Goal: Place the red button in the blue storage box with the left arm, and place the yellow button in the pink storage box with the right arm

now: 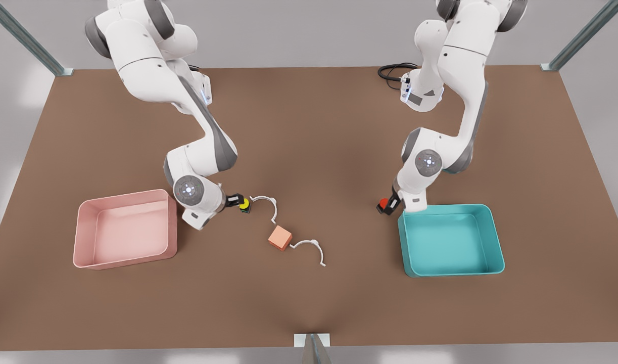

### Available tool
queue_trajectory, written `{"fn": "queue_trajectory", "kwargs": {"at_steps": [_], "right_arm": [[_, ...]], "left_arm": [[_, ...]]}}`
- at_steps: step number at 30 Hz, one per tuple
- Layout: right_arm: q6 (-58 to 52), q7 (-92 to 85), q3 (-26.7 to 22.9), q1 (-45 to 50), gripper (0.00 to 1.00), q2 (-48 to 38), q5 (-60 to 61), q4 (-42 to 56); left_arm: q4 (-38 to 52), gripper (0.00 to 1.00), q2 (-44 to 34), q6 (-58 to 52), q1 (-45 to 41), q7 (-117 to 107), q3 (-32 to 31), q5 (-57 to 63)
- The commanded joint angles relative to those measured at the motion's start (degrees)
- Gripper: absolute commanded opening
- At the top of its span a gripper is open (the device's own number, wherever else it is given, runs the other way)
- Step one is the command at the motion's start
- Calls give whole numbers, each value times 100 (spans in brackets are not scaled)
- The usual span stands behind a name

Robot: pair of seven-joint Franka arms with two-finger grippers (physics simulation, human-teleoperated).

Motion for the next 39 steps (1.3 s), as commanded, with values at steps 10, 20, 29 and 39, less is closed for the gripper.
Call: {"fn": "queue_trajectory", "kwargs": {"at_steps": [10, 20, 29, 39], "right_arm": [[3064, 1952, 1, 136, 100, 465, -342, -1002], [3750, 2637, 10, 285, 100, 307, -342, -1758], [4145, 2743, 230, 268, 100, 8, -342, -2435], [4567, 2699, 283, 224, 100, 201, -350, -2602]], "left_arm": [[31, 100, 837, 803, -64, -3508, 9, 292], [39, 56, 1031, 812, -81, -3508, 9, 292], [285, 50, -191, -567, 138, -2515, 44, 292], [1859, 50, 670, -1543, 1905, 684, 79, 301]]}}
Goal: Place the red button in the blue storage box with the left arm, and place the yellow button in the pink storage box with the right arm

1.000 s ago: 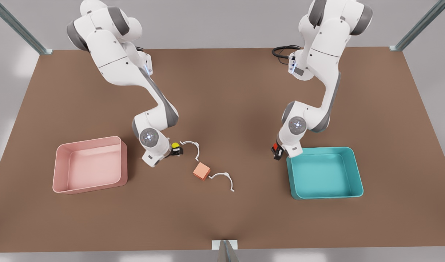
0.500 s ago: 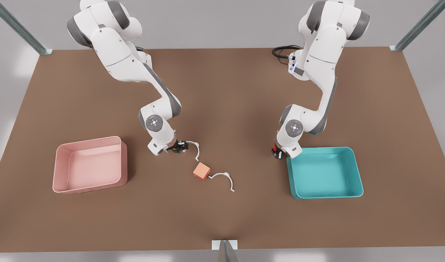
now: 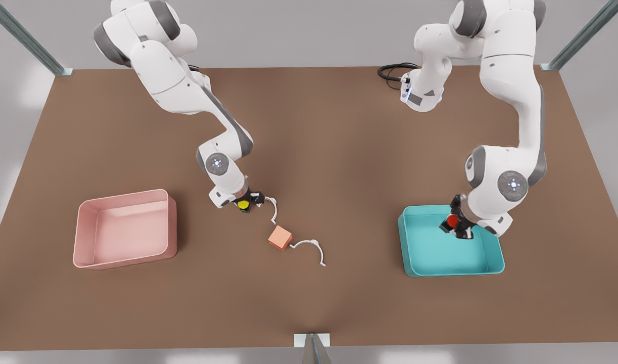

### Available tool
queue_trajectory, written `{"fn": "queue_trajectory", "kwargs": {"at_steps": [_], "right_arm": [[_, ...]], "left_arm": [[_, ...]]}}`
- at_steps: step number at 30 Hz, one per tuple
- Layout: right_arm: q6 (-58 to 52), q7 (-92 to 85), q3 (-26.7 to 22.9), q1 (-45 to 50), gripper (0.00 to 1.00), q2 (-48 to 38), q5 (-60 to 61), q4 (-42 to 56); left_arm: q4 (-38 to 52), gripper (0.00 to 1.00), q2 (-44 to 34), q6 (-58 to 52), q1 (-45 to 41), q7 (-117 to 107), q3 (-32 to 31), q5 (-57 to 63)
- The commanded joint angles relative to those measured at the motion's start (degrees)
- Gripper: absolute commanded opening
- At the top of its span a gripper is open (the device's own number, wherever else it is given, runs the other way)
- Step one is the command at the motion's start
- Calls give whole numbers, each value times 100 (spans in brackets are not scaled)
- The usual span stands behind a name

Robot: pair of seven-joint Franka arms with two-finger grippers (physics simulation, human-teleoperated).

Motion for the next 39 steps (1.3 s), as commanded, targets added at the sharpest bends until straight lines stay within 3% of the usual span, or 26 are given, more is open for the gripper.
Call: {"fn": "queue_trajectory", "kwargs": {"at_steps": [1, 2, 3, 4, 9, 11, 13, 15, 17, 18, 21, 29, 39], "right_arm": [[184, 333, -8, -38, 100, 53, -184, 37], [184, 324, 1, -38, 100, 71, -343, 55], [175, 298, 1, -46, 100, 71, -343, 55], [175, 315, 1, -55, 100, 71, -343, 55], [158, 360, -8, -64, 93, 71, -334, 55], [158, 351, -25, -73, 90, 79, -334, 72], [158, 351, -43, -73, 87, 88, -334, 72], [167, 351, -52, -81, 83, 97, -334, 81], [167, 325, -52, -73, 69, 123, -334, 116], [158, 324, -52, -81, 55, 132, -334, 125], [167, 289, -52, -81, 35, 141, -343, 125], [70, -62, -52, -99, 34, -219, -343, 195], [44, -2532, -43, -1444, 35, -307, -343, 565]], "left_arm": [[236, 52, 328, -386, 118, 2444, 1, 10], [324, 54, 460, -386, 135, 2444, 1, 2], [324, 95, 522, -386, 144, 2444, 1, 2], [324, 100, 531, -386, 135, 2444, 1, 2], [552, 100, 460, -683, 109, 3014, -8, 19], [1299, 100, 171, -2248, 126, 6247, -8, 2], [2406, 100, 65, -3505, 109, 7743, -43, 19], [2539, 100, -444, -3611, 100, 8735, -34, 19], [2232, 100, -1024, -3594, 109, 8860, -34, 19], [2267, 100, -1069, -3664, 100, 8895, -43, 28], [2293, 100, -1235, -3778, 179, 8895, 54, 28], [2293, 100, -1218, -3910, 188, 8895, 62, 37], [2293, 100, -1315, -3866, 206, 9238, 62, 54]]}}
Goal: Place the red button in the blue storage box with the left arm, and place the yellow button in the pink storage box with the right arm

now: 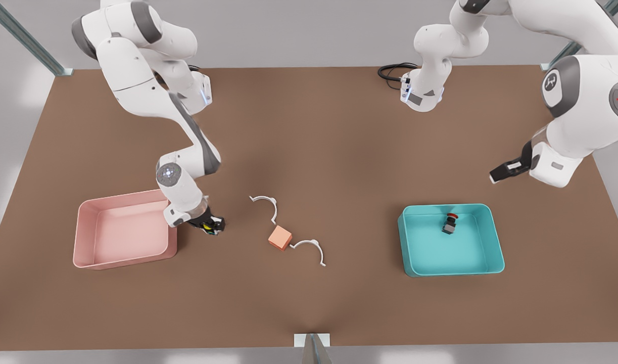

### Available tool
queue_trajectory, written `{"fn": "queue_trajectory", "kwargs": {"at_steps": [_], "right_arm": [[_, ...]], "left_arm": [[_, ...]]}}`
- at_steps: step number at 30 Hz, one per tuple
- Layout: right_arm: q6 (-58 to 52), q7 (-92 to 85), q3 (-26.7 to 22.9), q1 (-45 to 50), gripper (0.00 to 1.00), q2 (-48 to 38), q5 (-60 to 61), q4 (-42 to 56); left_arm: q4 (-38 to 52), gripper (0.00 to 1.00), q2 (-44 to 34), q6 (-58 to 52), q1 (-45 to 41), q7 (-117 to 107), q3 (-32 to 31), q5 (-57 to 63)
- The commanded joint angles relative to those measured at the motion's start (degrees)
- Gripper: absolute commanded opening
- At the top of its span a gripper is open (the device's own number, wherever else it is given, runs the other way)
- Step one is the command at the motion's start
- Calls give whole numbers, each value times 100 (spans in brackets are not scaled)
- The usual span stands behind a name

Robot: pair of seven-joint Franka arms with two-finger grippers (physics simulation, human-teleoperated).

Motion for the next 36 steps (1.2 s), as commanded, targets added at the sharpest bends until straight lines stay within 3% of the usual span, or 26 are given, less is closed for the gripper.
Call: {"fn": "queue_trajectory", "kwargs": {"at_steps": [1, 13, 20, 21, 22, 23, 26, 30, 34, 35, 36], "right_arm": [[-292, -2042, 8, -197, 35, -93, -44, 49], [-1119, -4371, 43, -1630, 35, -331, -9, 357], [-1777, -4855, 43, -2184, 40, -287, 0, 313], [-1901, -4899, 52, -2228, 52, -296, 0, 321], [-1901, -4890, 52, -2237, 83, -296, -9, 321], [-1901, -4881, 52, -2237, 100, -296, -9, 330], [-3034, -4793, 298, -2237, 100, -339, 9, 980], [-4924, -4231, 913, -2184, 100, -401, -9, 2562], [-5733, -3713, 1414, -2140, 100, -849, -97, 3072], [-5742, -3458, 1283, -1851, 100, -1051, -88, 3081], [-5742, -3299, 695, -1245, 100, -1245, -79, 3081]], "left_arm": [[3, 100, -36, -27, 97, 1974, 11, 6], [3, 100, -150, -71, 255, 2317, 2, -11], [3, 100, -159, -71, 255, 2309, 2, -3], [3, 100, -194, -71, 255, 2317, 2, -3], [3, 100, -194, -71, 255, 2317, 2, -3], [3, 100, -203, -71, 255, 2317, 2, -3], [3, 100, -203, -62, 255, 2308, 2, -3], [3, 100, -247, -80, 255, 2308, 2, -3], [3, 100, -247, -89, 246, 2308, 2, -3], [3, 100, -247, -89, 229, 2300, 2, -3], [3, 100, -247, -89, 238, 2300, 2, -11]]}}
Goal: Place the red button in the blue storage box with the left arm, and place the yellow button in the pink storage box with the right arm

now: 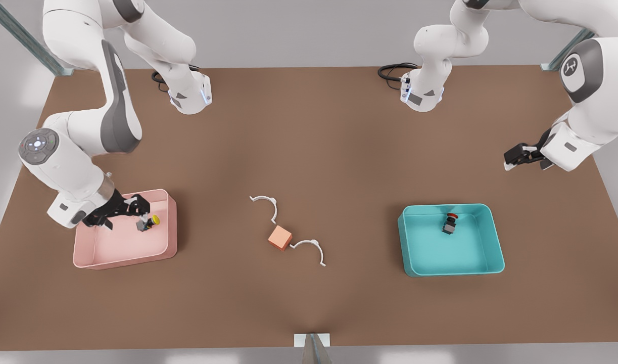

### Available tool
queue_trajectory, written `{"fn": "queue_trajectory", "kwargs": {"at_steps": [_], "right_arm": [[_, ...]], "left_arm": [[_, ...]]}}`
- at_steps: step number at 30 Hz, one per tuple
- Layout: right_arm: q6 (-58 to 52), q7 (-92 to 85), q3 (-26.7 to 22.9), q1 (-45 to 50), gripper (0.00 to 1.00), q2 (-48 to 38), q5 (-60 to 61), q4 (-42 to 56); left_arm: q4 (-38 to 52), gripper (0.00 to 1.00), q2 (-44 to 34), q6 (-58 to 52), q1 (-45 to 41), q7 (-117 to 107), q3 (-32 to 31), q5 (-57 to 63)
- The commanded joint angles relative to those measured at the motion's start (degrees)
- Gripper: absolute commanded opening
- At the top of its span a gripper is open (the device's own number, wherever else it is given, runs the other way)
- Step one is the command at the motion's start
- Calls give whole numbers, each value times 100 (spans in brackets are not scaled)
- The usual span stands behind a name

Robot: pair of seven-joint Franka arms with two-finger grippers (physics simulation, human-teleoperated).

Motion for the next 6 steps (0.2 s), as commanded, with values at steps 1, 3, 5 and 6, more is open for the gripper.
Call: {"fn": "queue_trajectory", "kwargs": {"at_steps": [1, 3, 5, 6], "right_arm": [[-981, 265, -931, 927, 100, -234, 43, 39], [-1138, 546, -2110, 1921, 100, -401, 500, 21], [-1394, 687, -2938, 2652, 100, -559, 650, -23], [-1578, 819, -2903, 2644, 100, -577, 659, -32]], "left_arm": [[3, 100, -7, -9, 4, 306, 0, -4], [3, 100, -7, -9, 4, 306, 0, -4], [3, 100, -7, -9, 4, 306, 0, -4], [3, 100, -7, -9, 4, 306, 0, -4]]}}
